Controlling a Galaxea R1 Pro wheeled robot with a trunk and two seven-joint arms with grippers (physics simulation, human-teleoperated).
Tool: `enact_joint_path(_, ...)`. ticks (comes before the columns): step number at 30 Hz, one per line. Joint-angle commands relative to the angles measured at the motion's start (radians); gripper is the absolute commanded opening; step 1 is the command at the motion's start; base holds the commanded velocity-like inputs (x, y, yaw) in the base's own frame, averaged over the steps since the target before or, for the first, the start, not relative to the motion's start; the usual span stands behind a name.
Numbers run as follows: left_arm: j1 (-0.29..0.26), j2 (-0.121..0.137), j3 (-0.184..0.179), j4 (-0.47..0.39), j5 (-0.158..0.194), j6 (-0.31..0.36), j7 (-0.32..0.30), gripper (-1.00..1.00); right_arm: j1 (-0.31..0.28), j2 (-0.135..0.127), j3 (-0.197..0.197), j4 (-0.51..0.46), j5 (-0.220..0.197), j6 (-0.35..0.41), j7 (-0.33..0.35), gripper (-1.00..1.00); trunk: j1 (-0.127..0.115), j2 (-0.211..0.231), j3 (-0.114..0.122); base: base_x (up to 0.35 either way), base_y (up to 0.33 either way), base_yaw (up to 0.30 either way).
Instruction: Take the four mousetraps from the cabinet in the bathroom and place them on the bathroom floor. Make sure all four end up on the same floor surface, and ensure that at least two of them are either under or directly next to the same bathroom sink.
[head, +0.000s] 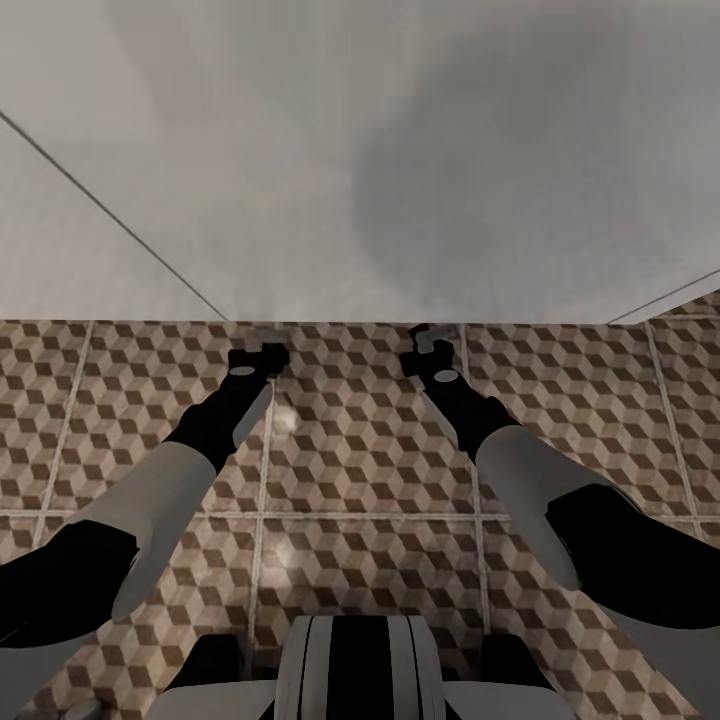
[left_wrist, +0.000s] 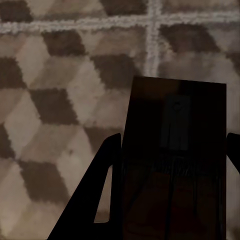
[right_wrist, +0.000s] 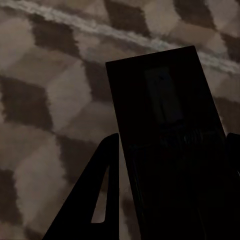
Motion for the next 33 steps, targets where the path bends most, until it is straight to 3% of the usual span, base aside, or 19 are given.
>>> enact_joint_path(1,0.0,0.001,-0.006,-0.002,0.007,0.004,0.011,-1.0,0.0,0.0,0.008,-0.001,-0.005,0.004,-0.005,-1.0,0.0,0.0,0.0,0.002,-0.001,0.0)
enact_joint_path(25,0.006,-0.002,-0.006,-0.004,0.008,0.002,0.011,-1.0,0.0,0.0,0.008,0.026,-0.008,-0.009,0.001,-1.0,0.0,0.0,0.0,0.0,0.0,0.0)
enact_joint_path(33,0.008,-0.002,-0.006,0.002,0.009,-0.068,0.011,-1.0,0.0,0.0,0.008,0.038,-0.009,-0.037,0.002,-1.0,0.0,0.0,0.0,0.0,0.0,0.0)
